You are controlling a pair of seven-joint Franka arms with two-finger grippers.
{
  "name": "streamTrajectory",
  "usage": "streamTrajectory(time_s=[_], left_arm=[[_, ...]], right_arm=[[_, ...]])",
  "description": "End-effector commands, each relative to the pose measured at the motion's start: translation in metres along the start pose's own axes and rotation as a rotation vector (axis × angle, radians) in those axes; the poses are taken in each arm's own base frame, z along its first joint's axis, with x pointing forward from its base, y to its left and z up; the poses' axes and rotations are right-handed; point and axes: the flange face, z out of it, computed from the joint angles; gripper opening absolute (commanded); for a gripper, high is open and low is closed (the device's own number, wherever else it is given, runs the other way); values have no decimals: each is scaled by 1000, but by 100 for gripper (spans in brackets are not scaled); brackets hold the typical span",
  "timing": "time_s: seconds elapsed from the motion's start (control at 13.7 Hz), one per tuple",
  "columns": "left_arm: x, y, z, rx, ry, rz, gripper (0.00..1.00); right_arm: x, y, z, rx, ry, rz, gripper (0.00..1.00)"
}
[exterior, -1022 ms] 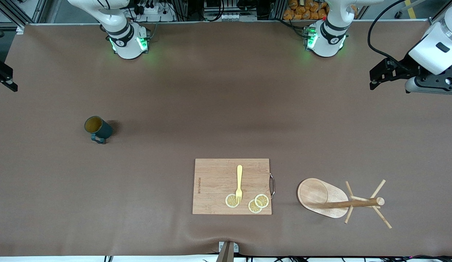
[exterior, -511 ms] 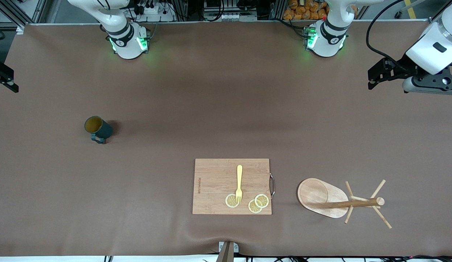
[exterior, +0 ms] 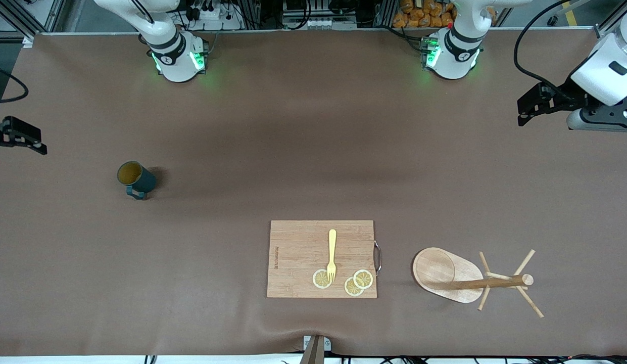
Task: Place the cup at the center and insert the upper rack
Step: 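Move the right gripper toward the teal mug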
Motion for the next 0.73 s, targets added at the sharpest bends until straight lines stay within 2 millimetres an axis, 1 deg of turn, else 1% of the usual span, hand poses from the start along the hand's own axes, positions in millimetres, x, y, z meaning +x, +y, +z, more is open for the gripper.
streamTrajectory(time_s=[0.0, 0.07, 0.15, 0.22, 0.29, 0.36, 0.44, 0.51, 0.58, 0.66], left_arm=[[-5, 5, -7, 12, 3, 6, 100], [-5, 7, -7, 9, 3, 11, 100], [-6, 11, -8, 9, 8, 17, 100], [-6, 13, -8, 8, 7, 21, 100], [-5, 15, -5, 8, 2, 25, 100], [-5, 15, -5, 8, 2, 25, 100], [-5, 13, -5, 8, 2, 22, 100], [-5, 12, -5, 8, 2, 21, 100], [-5, 12, -4, 8, 0, 21, 100], [-3, 13, -1, 7, -6, 19, 100]], right_arm=[[8, 13, 18, -2, -19, 2, 100], [16, 16, 36, 7, -48, 2, 100], [17, 17, 40, 8, -55, 2, 100], [16, 25, 47, 21, -64, 17, 100], [20, 30, 66, 43, -95, 27, 100], [21, 33, 76, 49, -114, 30, 100], [19, 39, 81, 57, -121, 39, 100], [15, 49, 88, 60, -125, 54, 100], [20, 53, 103, 64, -140, 57, 100], [20, 57, 110, 66, -148, 63, 100]])
